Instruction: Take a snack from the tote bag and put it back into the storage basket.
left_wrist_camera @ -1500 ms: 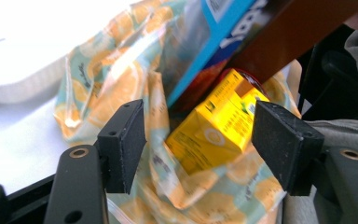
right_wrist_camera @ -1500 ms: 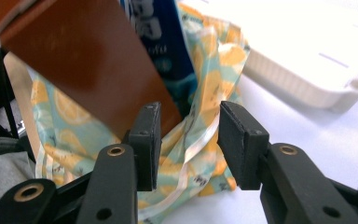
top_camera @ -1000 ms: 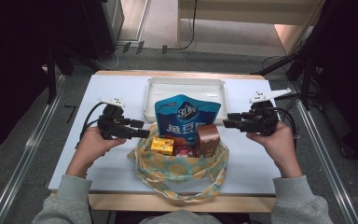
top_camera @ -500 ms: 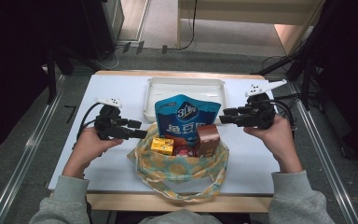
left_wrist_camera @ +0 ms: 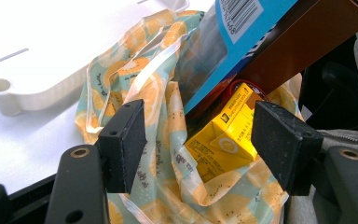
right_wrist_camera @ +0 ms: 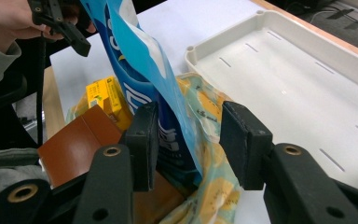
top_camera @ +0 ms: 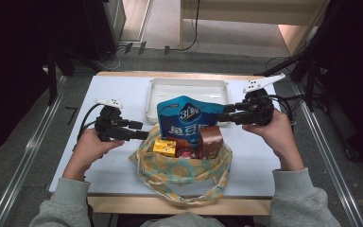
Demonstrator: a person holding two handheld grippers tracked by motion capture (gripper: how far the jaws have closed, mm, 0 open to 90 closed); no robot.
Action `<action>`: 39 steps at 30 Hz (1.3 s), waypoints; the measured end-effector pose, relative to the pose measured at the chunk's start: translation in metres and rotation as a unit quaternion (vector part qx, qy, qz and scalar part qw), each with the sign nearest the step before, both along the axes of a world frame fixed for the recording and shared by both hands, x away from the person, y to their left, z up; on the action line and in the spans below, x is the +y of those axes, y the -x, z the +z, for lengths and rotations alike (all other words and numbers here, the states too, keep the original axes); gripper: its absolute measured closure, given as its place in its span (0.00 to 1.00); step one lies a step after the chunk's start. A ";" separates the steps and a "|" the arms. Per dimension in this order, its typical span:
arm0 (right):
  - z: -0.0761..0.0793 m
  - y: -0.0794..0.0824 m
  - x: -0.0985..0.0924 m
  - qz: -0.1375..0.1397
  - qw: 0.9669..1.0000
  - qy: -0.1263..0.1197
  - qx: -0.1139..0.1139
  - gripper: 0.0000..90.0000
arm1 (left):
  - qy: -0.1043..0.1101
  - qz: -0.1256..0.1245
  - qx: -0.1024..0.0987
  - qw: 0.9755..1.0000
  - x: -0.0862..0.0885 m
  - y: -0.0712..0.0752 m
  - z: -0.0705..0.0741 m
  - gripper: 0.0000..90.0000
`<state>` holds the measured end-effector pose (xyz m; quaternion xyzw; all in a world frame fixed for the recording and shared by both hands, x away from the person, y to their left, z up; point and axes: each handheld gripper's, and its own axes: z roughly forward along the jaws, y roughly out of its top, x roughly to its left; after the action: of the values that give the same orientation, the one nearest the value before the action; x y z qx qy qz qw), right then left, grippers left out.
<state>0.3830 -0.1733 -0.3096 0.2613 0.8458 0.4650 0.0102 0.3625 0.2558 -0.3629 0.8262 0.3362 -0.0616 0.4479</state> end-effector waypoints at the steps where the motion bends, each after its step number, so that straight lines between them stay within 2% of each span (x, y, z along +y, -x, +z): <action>1: -0.001 -0.001 0.003 0.003 1.000 0.001 0.000 0.65 | -0.001 0.000 0.000 1.000 0.001 0.000 0.000 0.40; 14: -0.013 -0.015 0.038 0.033 0.999 0.005 -0.006 0.65 | 0.002 -0.001 -0.003 1.000 0.002 0.000 0.000 0.40; 19: -0.016 -0.018 0.042 0.043 0.999 -0.007 -0.012 0.70 | 0.002 -0.001 -0.004 1.000 0.002 0.000 0.000 0.40; 25: -0.018 -0.018 0.046 0.061 0.998 -0.028 -0.014 0.91 | 0.001 -0.001 -0.004 1.000 0.001 0.000 0.000 0.40; 30: -0.018 -0.017 0.047 0.055 0.998 -0.031 -0.013 0.97 | 0.001 -0.001 -0.003 1.000 0.001 0.000 -0.001 0.40; 39: -0.014 -0.017 0.048 0.041 0.998 -0.044 -0.019 0.98 | 0.002 -0.002 -0.004 1.000 0.001 -0.001 -0.001 0.41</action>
<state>0.3999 -0.1251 -0.3239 0.2177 0.8342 0.5066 -0.0039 0.3632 0.2563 -0.3640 0.8262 0.3327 -0.0602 0.4506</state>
